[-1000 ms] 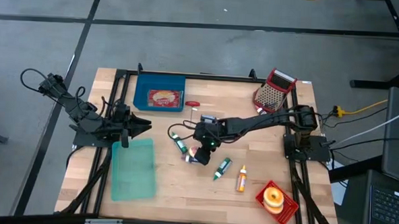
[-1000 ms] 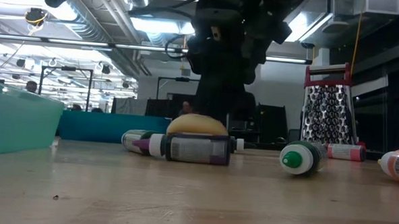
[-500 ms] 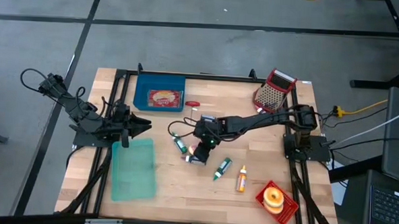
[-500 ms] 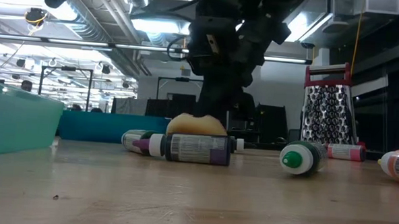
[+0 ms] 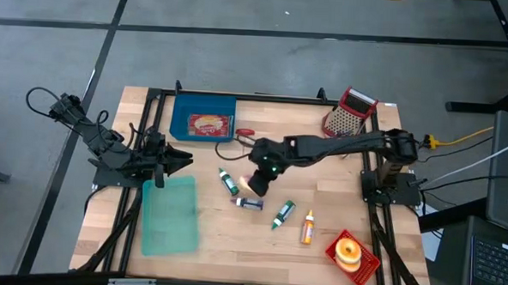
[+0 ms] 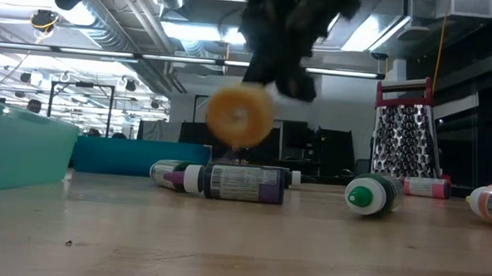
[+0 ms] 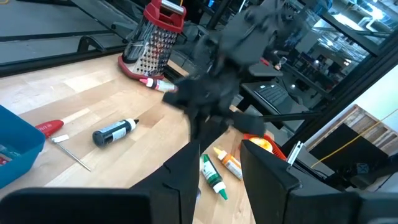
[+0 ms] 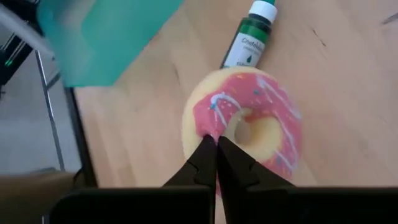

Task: Pick & Place Food Item
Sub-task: Put the pink donut into the red bin

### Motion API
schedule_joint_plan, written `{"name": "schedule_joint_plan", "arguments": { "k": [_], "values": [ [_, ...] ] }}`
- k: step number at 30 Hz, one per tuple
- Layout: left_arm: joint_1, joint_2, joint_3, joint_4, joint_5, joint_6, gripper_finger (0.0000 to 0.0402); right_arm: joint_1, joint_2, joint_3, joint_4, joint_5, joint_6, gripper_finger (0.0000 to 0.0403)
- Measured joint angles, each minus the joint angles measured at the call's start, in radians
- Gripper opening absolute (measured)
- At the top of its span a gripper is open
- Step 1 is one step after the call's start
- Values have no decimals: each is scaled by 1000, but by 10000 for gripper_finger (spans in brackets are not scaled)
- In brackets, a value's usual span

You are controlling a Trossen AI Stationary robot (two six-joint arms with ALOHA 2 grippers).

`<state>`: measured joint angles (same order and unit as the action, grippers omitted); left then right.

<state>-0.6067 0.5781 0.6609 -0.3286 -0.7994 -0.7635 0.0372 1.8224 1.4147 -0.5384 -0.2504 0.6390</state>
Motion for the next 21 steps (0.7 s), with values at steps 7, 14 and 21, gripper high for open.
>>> {"name": "schedule_joint_plan", "arguments": {
  "k": [7,14,21],
  "values": [
    [0,0,0,-4,0,0,111,85,-124,196,-442,119,2,1],
    [0,0,0,-4,0,0,111,297,-249,267,-769,313,328,1],
    [0,0,0,-4,5,-6,111,557,-272,264,-963,363,816,1]
  ]
}}
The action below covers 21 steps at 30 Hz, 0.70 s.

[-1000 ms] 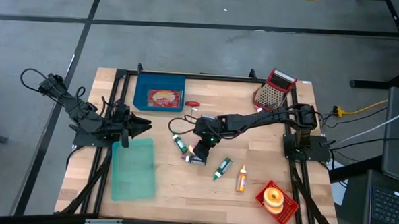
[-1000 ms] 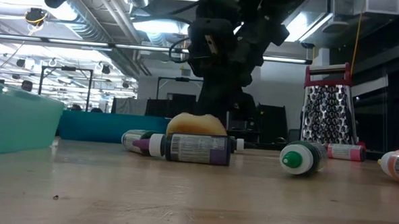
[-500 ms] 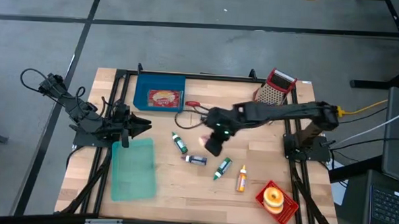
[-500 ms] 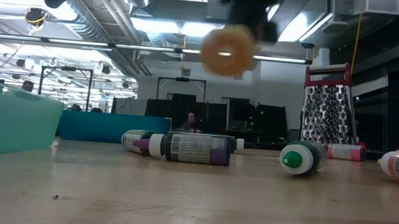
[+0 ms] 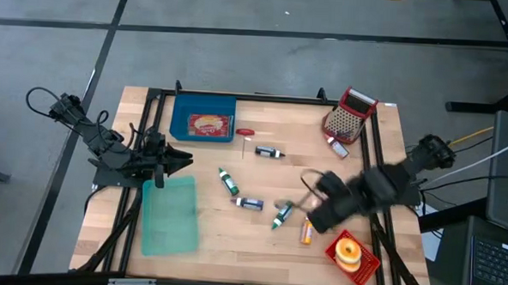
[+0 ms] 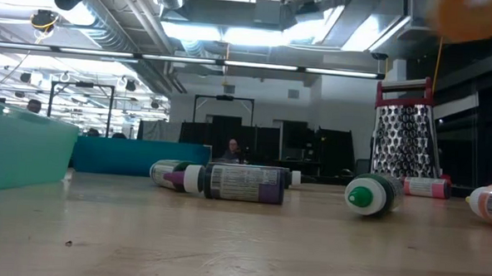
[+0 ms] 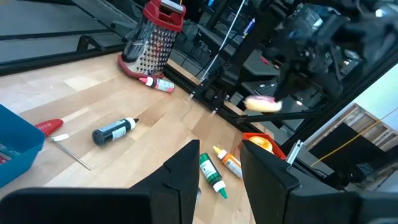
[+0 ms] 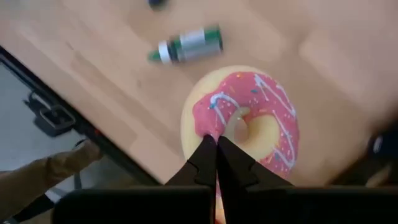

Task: Pick & Place Food Item
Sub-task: Put the pink donut into the red bin

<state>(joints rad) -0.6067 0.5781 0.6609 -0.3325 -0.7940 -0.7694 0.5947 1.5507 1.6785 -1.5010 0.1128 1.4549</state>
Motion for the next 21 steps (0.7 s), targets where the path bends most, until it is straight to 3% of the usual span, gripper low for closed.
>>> {"name": "schedule_joint_plan", "arguments": {
  "k": [5,9,16,21],
  "values": [
    [0,0,0,0,3,-11,111,162,18,-38,6,-12,310,1],
    [0,0,0,0,3,-12,111,267,33,-91,33,-83,499,1],
    [0,0,0,0,7,-12,111,391,36,-230,217,-121,719,1],
    [0,0,0,0,7,-12,111,417,36,-318,322,-148,756,1]
  ]
}}
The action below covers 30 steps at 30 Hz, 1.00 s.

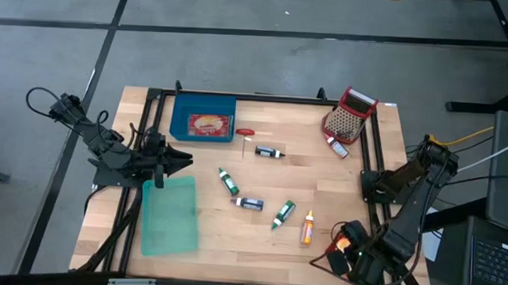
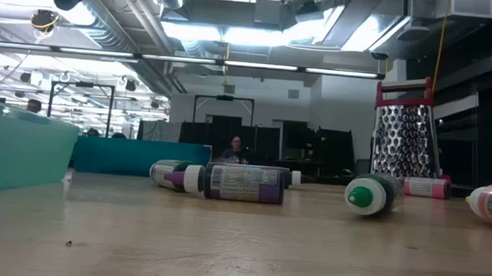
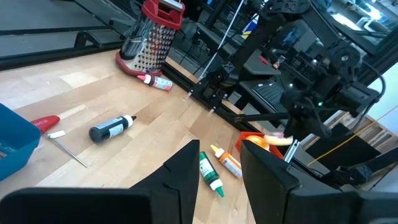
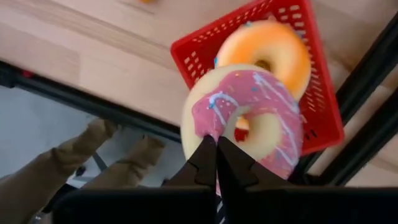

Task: Pick & Place Food Item
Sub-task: Put the pink donut into the red bin

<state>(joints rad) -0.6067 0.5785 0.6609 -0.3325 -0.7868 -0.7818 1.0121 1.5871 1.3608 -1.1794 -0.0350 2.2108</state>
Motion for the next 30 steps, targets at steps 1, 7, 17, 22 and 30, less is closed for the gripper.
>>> {"name": "schedule_joint_plan", "arguments": {
  "k": [1,7,17,22,30],
  "values": [
    [0,0,0,0,0,0,111,1,0,-16,10,0,0,0],
    [0,0,0,0,4,-21,111,2,0,-67,9,0,-3,0],
    [0,0,0,0,3,-27,111,2,0,-67,-15,16,-3,1],
    [0,0,0,-1,-1,-27,111,2,-1,-67,-61,36,-2,1],
    [0,0,0,-15,-4,-27,111,2,-1,-67,-39,46,-8,0]
  ]
}}
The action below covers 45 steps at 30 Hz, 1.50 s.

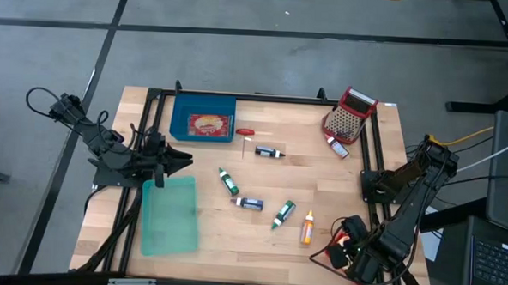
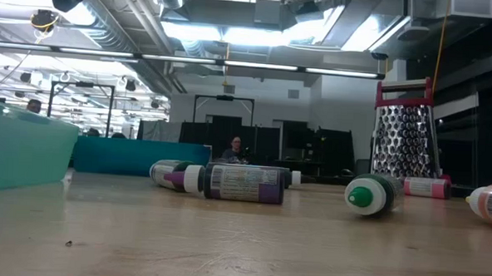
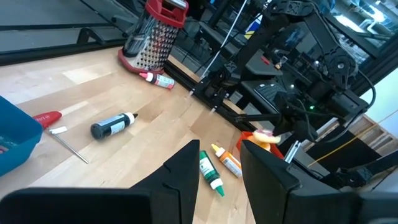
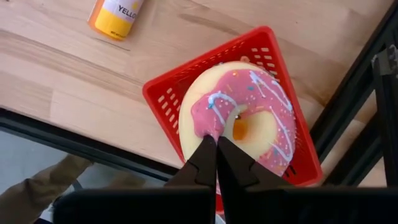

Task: Pick & Place Food Item
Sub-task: Put the pink donut into the red bin

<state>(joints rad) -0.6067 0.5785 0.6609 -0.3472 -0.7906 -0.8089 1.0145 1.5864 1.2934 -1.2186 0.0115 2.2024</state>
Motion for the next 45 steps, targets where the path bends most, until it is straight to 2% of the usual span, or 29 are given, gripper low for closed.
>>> {"name": "schedule_joint_plan", "arguments": {
  "k": [18,24,39,45],
  "values": [
    [0,0,0,-3,0,3,111,0,0,0,6,0,-4,1],
    [0,0,0,-4,0,3,111,0,11,0,7,33,-11,1],
    [0,0,0,-5,0,3,111,13,76,0,57,-1,-11,1],
    [0,0,0,-4,0,3,111,13,76,0,55,-1,-11,28]
  ]
}}
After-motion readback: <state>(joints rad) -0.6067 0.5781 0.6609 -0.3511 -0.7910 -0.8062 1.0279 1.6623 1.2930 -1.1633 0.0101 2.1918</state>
